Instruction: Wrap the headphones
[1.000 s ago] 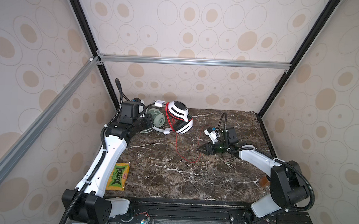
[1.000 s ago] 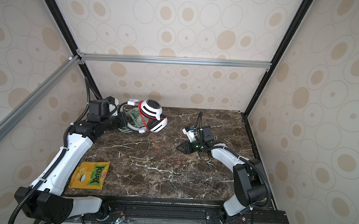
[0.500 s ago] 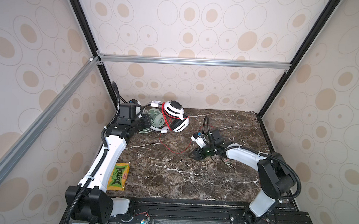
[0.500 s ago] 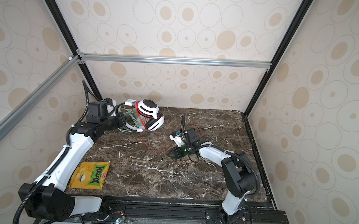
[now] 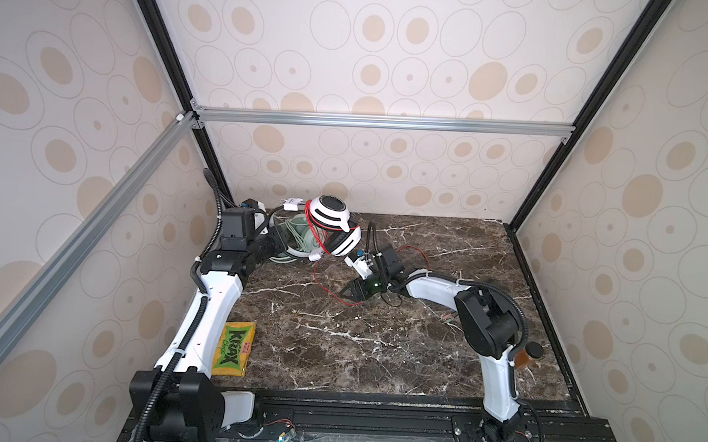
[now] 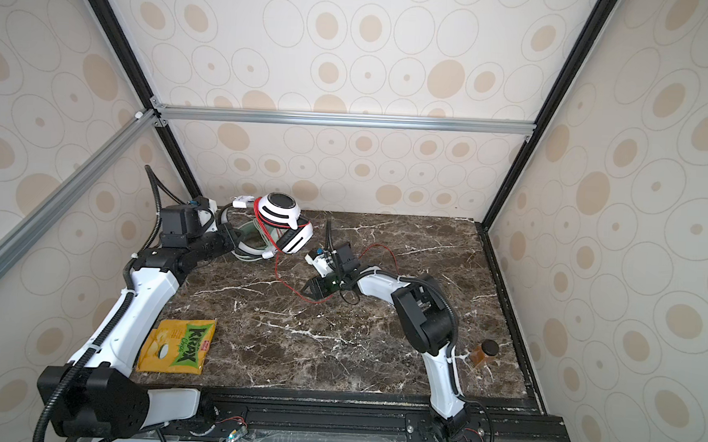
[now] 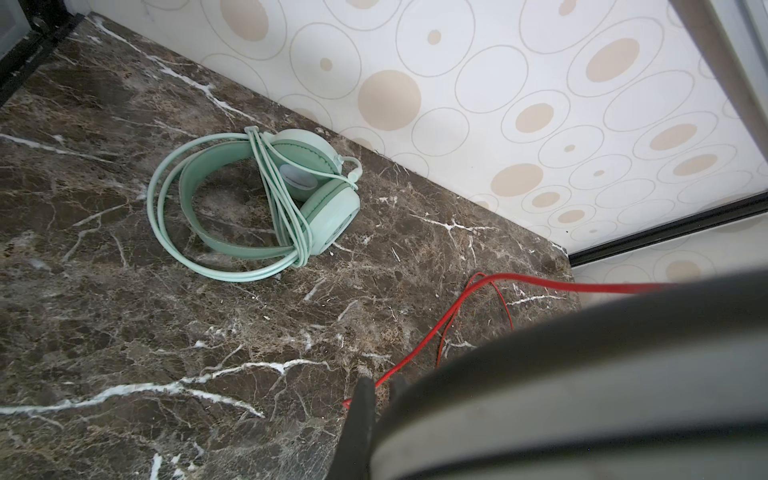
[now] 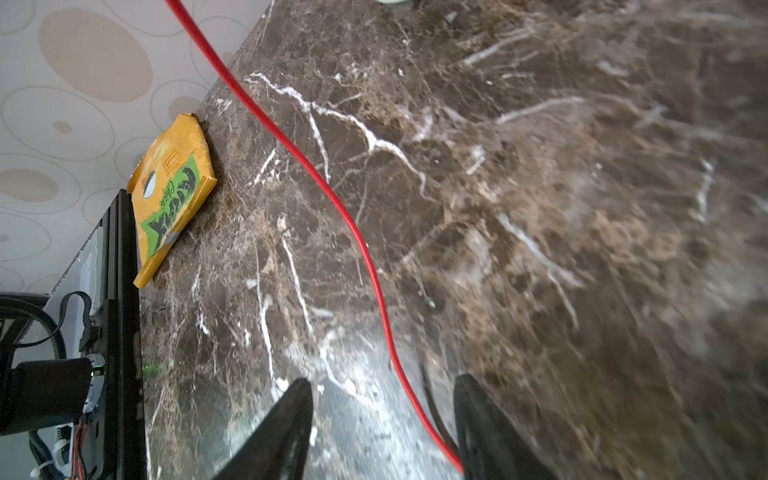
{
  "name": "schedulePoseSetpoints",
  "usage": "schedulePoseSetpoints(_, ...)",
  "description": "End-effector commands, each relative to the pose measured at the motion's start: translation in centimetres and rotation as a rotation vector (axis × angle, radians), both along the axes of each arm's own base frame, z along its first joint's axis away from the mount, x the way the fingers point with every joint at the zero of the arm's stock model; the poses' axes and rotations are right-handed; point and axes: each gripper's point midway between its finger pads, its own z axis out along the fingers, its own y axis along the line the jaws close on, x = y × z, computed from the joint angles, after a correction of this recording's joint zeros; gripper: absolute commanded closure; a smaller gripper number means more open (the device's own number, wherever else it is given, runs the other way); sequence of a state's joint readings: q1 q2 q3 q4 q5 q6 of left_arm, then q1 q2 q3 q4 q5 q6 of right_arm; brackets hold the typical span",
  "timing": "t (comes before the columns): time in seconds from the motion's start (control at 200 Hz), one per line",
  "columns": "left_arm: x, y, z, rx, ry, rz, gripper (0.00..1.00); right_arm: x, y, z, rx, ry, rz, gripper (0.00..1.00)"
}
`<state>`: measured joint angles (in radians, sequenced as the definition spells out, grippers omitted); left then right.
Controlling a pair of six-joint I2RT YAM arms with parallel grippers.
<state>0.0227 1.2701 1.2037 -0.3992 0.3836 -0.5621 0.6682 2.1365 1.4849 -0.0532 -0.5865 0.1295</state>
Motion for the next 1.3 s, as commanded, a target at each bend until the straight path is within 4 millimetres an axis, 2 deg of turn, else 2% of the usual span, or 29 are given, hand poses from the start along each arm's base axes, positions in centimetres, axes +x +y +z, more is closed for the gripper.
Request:
schedulePoseSetpoints(0.0,-0.3,-0.7,4.7,-0.062,-0.148,-0.035,1.0,0.7,1.7,0.4,0.036,0.015,0.025,0.42)
schedulePoseSetpoints(0.18,-0.4,-0.5,5.0,-0.068,-0.159,-0.032,1.0,1.5,3.6,-0.6,0.045,0.066,0.051,0.42)
schedulePoseSetpoints(0.345,-0.6,-0.8,5.0,-0.079,-0.158,-0.051,1.0,-0.2,4.8,-1.5,0.046,0.102,0.097,0.44)
schedulePoseSetpoints(0.56,-0.4,-0.8,4.9,-0.083,-0.153,-0.052,1.0,-3.1,4.7,-2.1,0.063,0.145,0.123,0.49)
schedulePoseSetpoints(0.685,-0.4,-0.7,4.8,-0.081,-0.152,-0.051,1.0,-4.5,4.3,-2.3,0.113,0.19,0.125,0.49)
schedulePoseSetpoints(0.895,-0.3,-0.4,4.4,-0.076,-0.146,-0.04,1.0,-5.9,4.0,-2.3,0.175,0.235,0.128,0.49)
schedulePoseSetpoints(1.015,-0.3,-0.3,4.1,-0.072,-0.141,-0.039,1.0,-5.3,3.4,-2.1,0.169,0.231,0.08,0.48)
schedulePoseSetpoints(1.13,-0.3,-0.3,4.1,-0.07,-0.141,-0.036,1.0,-2.8,1.5,-2.2,0.118,0.213,-0.069,0.47)
schedulePoseSetpoints(1.29,-0.3,-0.2,3.8,-0.068,-0.136,-0.033,1.0,-2.1,0.5,0.6,0.16,0.118,-0.078,0.44)
